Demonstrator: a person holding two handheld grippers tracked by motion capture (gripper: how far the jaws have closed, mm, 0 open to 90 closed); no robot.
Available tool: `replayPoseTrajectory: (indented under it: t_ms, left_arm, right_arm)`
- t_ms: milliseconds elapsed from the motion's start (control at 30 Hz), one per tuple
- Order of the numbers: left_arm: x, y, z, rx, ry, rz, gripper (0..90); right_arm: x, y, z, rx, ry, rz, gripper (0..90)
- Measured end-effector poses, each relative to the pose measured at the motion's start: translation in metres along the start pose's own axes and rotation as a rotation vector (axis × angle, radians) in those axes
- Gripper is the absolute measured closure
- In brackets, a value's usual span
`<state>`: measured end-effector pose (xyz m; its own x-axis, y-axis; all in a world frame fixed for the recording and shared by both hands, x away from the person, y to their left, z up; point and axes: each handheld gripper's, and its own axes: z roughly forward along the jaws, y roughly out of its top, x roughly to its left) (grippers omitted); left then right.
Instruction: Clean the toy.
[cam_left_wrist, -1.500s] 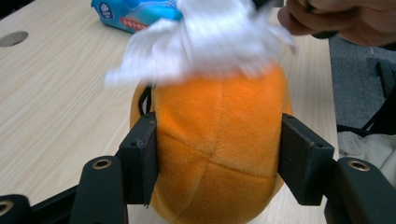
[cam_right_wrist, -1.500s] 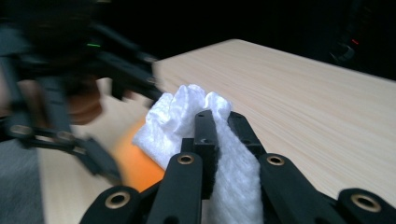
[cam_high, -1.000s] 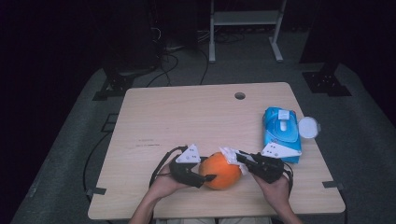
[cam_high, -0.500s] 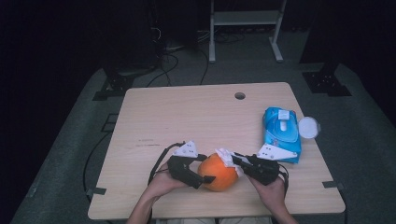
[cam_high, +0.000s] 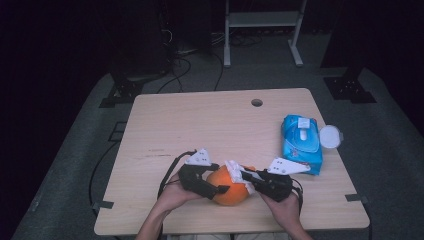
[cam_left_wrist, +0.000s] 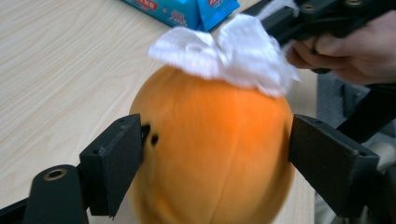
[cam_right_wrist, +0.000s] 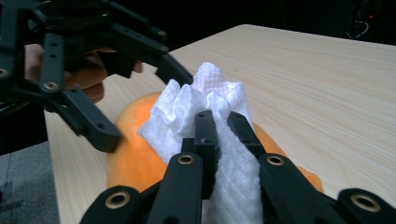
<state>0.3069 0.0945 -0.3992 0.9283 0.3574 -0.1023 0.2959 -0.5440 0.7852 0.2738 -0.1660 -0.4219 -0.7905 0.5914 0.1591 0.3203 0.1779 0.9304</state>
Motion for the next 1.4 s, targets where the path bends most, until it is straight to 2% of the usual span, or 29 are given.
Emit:
replayPoseTrajectory:
  t_ms: [33, 67, 133, 233, 300, 367, 400, 433, 500, 567, 633, 733, 800, 867, 933, 967, 1000, 1033, 1100, 1167, 1200, 1233, 1267, 1333, 1367, 1400]
  left_arm:
    - [0.000, -0.001, -0.001, 0.002, 0.018, 0.011, 21.8]
    - [0.002, -0.002, -0.003, -0.005, 0.020, -0.005, 25.1]
    - [0.006, -0.004, -0.006, -0.019, 0.052, -0.030, 27.5]
    - [0.007, -0.003, -0.009, -0.017, 0.079, -0.032, 28.5]
    - [0.005, -0.002, -0.007, -0.007, 0.079, -0.015, 26.0]
    - [0.001, 0.001, -0.005, 0.001, 0.049, -0.006, 19.8]
    - [0.000, 0.002, -0.003, 0.011, 0.048, 0.003, 17.5]
    - [-0.001, 0.002, -0.002, 0.025, 0.062, 0.016, 17.4]
    - [-0.002, -0.001, -0.002, 0.019, 0.067, 0.037, 25.6]
    - [0.001, -0.003, -0.005, 0.019, 0.064, 0.044, 32.7]
    - [0.004, -0.006, -0.007, 0.018, 0.059, 0.034, 34.8]
    - [0.009, -0.009, -0.008, 0.005, 0.045, 0.013, 35.1]
    - [0.009, -0.008, -0.007, 0.008, 0.035, 0.006, 31.3]
    - [0.010, -0.006, -0.005, 0.012, 0.004, -0.023, 19.0]
    - [0.009, -0.006, 0.000, 0.040, -0.001, -0.035, 9.6]
    - [0.007, -0.007, 0.001, 0.039, 0.002, -0.022, 10.7]
    - [0.005, -0.007, 0.001, 0.030, 0.027, 0.006, 16.9]
    - [0.003, -0.006, -0.001, 0.014, 0.051, 0.039, 25.4]
    - [-0.003, -0.001, -0.006, -0.058, 0.099, 0.103, 43.1]
    - [-0.008, 0.004, -0.007, -0.090, 0.146, 0.156, 45.8]
    - [-0.009, 0.005, -0.004, -0.083, 0.151, 0.166, 45.1]
    - [-0.009, 0.004, -0.001, -0.055, 0.153, 0.170, 43.4]
    - [-0.007, 0.002, 0.001, -0.049, 0.139, 0.155, 40.7]
    - [-0.001, -0.001, 0.001, -0.047, 0.086, 0.096, 29.6]
    - [0.001, -0.001, 0.000, -0.041, 0.072, 0.073, 23.4]
    - [0.001, -0.001, -0.001, -0.037, 0.080, 0.058, 19.7]
  right_arm:
    - [0.003, 0.001, 0.000, 0.008, -0.001, -0.017, 83.0]
    - [0.005, 0.002, 0.000, 0.012, -0.006, -0.034, 83.0]
    - [0.002, 0.003, -0.002, 0.013, -0.003, -0.023, 83.1]
    - [-0.003, 0.000, -0.002, 0.006, -0.002, 0.006, 83.1]
    - [0.000, 0.000, 0.000, 0.011, -0.007, -0.002, 83.0]
    - [0.002, 0.000, 0.002, 0.011, -0.005, -0.003, 83.0]
    - [0.002, 0.000, 0.002, 0.013, 0.000, 0.001, 83.0]
    - [0.004, 0.001, 0.002, 0.012, 0.006, -0.001, 83.0]
    - [0.006, 0.001, 0.002, 0.020, 0.002, -0.021, 83.1]
    - [0.001, 0.002, 0.000, 0.018, -0.002, -0.019, 83.1]
    - [-0.008, 0.001, -0.005, 0.018, -0.048, -0.011, 83.1]
    - [-0.026, -0.006, -0.011, 0.015, -0.075, 0.063, 83.0]
    - [-0.025, -0.006, -0.009, 0.008, -0.063, 0.076, 83.0]
    - [-0.015, -0.003, -0.006, 0.003, -0.037, 0.040, 82.9]
    - [-0.007, -0.001, -0.002, -0.002, -0.003, 0.019, 82.9]
    - [-0.005, -0.001, -0.001, 0.001, 0.002, 0.009, 82.8]
    - [-0.004, 0.000, -0.001, 0.008, -0.005, -0.002, 82.8]
    - [-0.007, 0.000, -0.001, 0.008, -0.008, 0.006, 82.9]
    - [-0.012, -0.001, -0.004, -0.002, -0.007, 0.041, 82.9]
    - [-0.012, 0.002, -0.006, -0.017, -0.008, 0.036, 82.9]
    - [-0.011, 0.004, -0.006, -0.016, -0.003, 0.031, 82.9]
    - [-0.009, 0.004, -0.005, -0.010, 0.001, 0.024, 82.9]
    - [-0.008, 0.002, -0.002, 0.007, 0.004, 0.019, 82.9]
    - [-0.009, -0.005, 0.004, 0.031, 0.013, 0.029, 82.9]
    - [-0.010, -0.007, 0.006, 0.032, 0.026, 0.046, 82.9]
    - [-0.011, -0.007, 0.006, 0.031, 0.032, 0.057, 82.9]
